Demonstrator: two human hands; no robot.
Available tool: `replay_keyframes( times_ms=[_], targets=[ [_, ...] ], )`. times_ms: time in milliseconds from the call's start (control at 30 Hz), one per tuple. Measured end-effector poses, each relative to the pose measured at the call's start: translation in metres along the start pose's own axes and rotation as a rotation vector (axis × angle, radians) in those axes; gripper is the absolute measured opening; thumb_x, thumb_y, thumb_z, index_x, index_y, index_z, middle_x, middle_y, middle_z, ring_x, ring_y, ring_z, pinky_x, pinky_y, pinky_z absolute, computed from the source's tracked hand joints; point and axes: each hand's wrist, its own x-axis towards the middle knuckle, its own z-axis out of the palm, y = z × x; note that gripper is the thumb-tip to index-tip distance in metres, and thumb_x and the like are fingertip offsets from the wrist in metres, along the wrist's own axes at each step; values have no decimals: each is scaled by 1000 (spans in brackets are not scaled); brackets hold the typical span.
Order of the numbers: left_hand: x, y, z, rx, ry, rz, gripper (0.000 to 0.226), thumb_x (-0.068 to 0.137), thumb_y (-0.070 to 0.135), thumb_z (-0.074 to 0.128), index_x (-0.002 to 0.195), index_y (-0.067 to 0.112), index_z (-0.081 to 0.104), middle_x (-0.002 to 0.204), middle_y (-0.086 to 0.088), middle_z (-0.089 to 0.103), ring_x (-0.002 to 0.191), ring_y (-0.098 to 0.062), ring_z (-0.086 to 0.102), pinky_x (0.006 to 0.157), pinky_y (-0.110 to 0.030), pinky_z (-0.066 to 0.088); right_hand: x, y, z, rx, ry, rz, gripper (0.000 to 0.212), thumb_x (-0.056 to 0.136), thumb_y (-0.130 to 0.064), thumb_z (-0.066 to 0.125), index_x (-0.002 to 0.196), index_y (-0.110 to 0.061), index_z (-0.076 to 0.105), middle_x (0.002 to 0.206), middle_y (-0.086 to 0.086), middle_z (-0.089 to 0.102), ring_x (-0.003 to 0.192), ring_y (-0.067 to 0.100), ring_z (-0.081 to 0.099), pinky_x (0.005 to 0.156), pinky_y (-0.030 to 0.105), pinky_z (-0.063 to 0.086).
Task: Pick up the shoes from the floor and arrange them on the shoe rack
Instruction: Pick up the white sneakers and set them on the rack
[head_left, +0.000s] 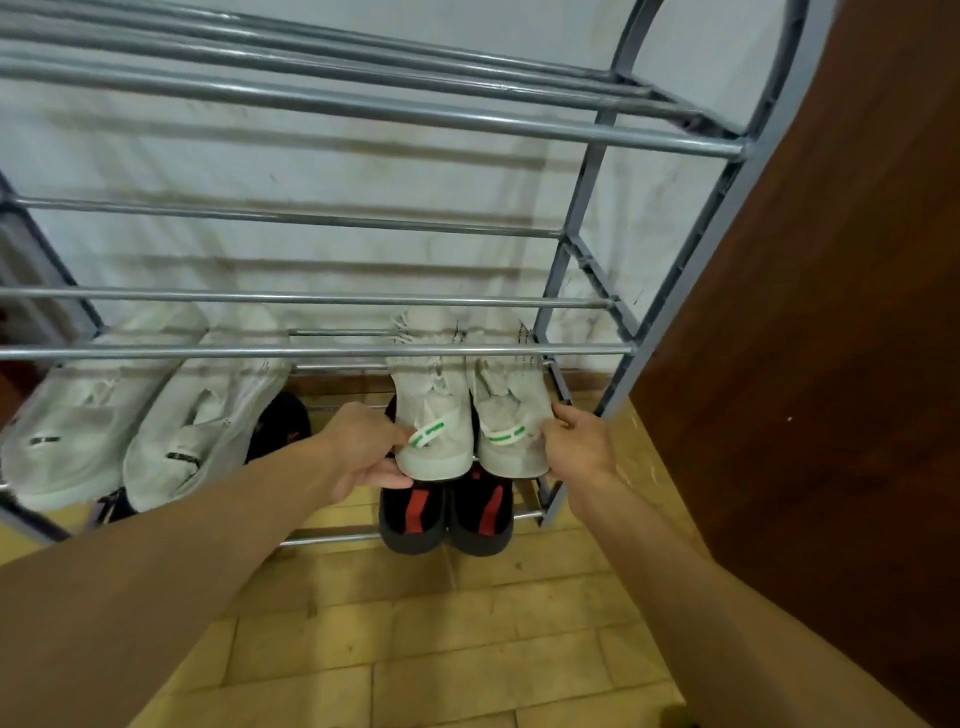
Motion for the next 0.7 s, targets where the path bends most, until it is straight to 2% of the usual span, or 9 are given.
replay_keyframes(
  times_ms=[100,200,300,400,467,533,567,633,700],
  targets=[
    [-1,-3,2,18,26,11,26,91,15,60,113,1,59,117,-19,65,95,-33,69,68,-34,61,-5,5,-2,5,-46,1,44,96,-28,48,140,-23,48,143,0,51,123,23,54,101,45,48],
    [-14,-3,4,30,60,23,22,90,18,61,109,8,59,120,-15,63,107,-32,63,80,-37,57,-22,7,-10,2,-96,-16,48,96,-35,48,143,-26,44,143,-2,49,126,21,51,103,45,46],
    [-39,1,11,62,90,50,40,88,14,59,127,7,55,124,-13,58,107,-26,53,75,-33,48,-47,14,-27,-62,-129,10,44,96,-34,50,138,-21,49,131,0,57,118,21,56,101,44,48],
    [-84,11,25,101,88,87,27,90,14,54,115,4,55,117,-10,57,105,-26,52,83,-36,47,-84,18,-57,-59,-202,88,30,98,-27,49,126,-19,56,112,0,60,100,20,58,95,42,53],
    [-122,18,39,136,62,109,6,90,14,54,94,9,54,103,-7,56,104,-27,53,85,-38,47,-113,16,-81,-83,-233,94,24,99,-25,48,120,-18,56,113,4,60,98,23,59,93,41,53],
    [-163,21,57,192,-1,152,13,90,13,53,77,14,51,90,-7,55,93,-26,52,78,-35,47,-139,17,-107,-120,-247,90,32,99,-24,47,128,-14,54,123,13,59,110,31,60,94,41,51],
    [-182,20,66,238,-43,178,12,89,12,53,77,15,51,90,-10,52,87,-24,49,72,-33,43,-151,21,-119,-131,-255,102,34,99,-23,48,131,-13,53,122,14,60,111,32,60,94,41,51],
    [-220,14,86,338,-121,219,5,89,12,53,85,16,51,92,-10,48,85,-21,44,70,-33,37,-176,32,-143,-148,-276,127,35,97,-23,51,131,-12,54,111,10,62,99,26,63,92,40,52],
    [-253,3,107,464,-202,249,3,89,16,53,88,17,51,92,-8,48,86,-19,46,73,-32,41,-202,48,-166,-168,-302,145,37,96,-24,52,131,-11,54,107,5,60,92,19,59,89,37,53]
  ],
)
